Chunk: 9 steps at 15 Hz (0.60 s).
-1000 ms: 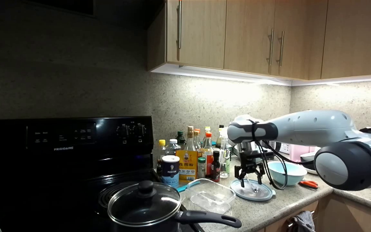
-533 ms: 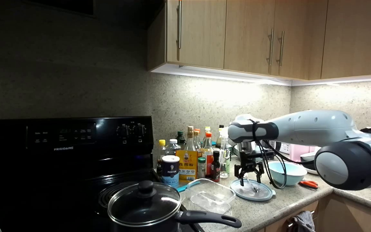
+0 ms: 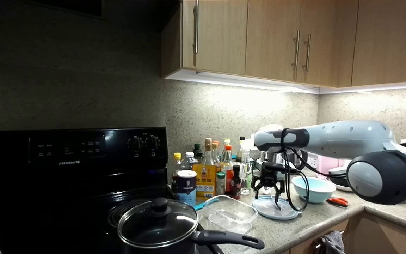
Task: Remove the spoon from the bowl and put it on the lid that is on the counter
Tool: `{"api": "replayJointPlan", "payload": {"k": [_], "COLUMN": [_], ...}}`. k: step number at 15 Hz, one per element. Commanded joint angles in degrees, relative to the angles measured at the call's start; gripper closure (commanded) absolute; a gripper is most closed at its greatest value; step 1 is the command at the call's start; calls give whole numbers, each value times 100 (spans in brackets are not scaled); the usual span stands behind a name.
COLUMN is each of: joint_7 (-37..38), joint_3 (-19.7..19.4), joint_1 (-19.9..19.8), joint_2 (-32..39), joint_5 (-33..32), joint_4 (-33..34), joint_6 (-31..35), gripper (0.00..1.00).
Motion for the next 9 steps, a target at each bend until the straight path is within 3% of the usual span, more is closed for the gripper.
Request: {"api": "replayJointPlan", "payload": {"k": [1, 4, 9], "joint_7": [355, 429, 408], "joint_3": [88, 79, 108], "joint_1": [-163, -251, -267], "joint_2": [-38, -58, -128], "joint_5": [178, 169, 162], "joint_4": [-49, -77, -199], "joint_6": [375, 548, 220], "gripper": [0, 0, 0]}}
